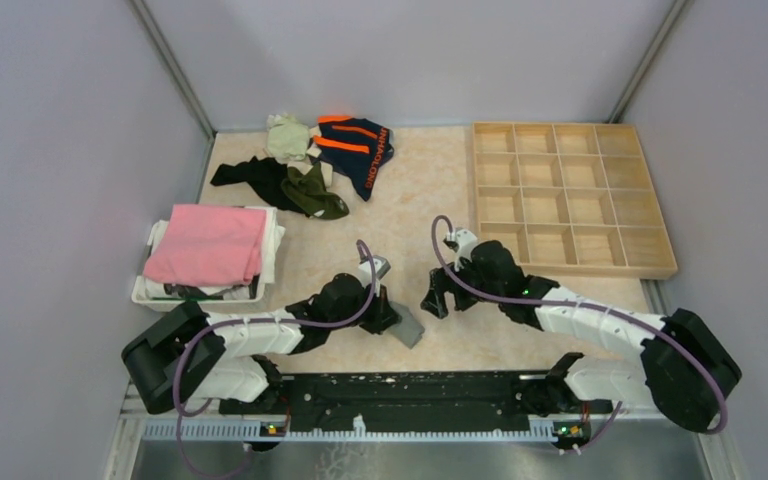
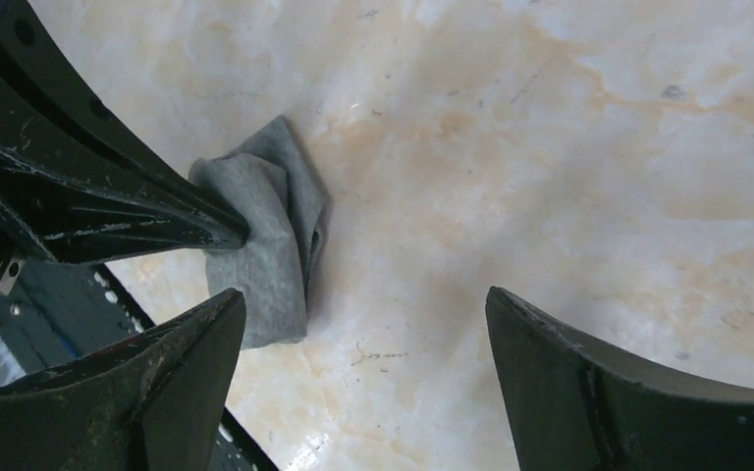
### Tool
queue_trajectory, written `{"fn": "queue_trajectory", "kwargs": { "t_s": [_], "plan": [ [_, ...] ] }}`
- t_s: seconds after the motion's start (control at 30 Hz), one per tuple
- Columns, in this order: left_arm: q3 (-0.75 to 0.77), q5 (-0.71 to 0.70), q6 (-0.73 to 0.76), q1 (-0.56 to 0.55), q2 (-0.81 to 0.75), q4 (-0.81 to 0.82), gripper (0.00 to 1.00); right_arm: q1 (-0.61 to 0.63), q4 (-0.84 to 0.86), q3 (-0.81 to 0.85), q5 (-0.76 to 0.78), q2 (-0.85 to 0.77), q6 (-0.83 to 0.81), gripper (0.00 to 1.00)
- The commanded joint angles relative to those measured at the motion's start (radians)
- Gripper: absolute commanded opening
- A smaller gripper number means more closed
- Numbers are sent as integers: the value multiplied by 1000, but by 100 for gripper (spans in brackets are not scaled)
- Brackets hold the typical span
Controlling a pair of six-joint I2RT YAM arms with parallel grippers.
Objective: Roll the underwear
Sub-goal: Roll the underwear to the center of the board, then pick up the underwear from the center of the board.
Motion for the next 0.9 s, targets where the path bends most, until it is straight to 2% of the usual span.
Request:
{"fn": "queue_trajectory", "kwargs": {
  "t_s": [0.0,0.2,0.4,0.87],
  "plan": [
    [22,0,18,2,15,29,0,-9,17,106,-159,107,-85,88],
    [23,2,18,2,16,19,0,-9,-2,195,-338,273,-142,83],
    [25,3,16,2,14,14,0,-9,37,207,-429,393,-158,79],
    [28,8,13,2,26,13,0,-10,50,236,-469,573,-225,60]
  ]
}}
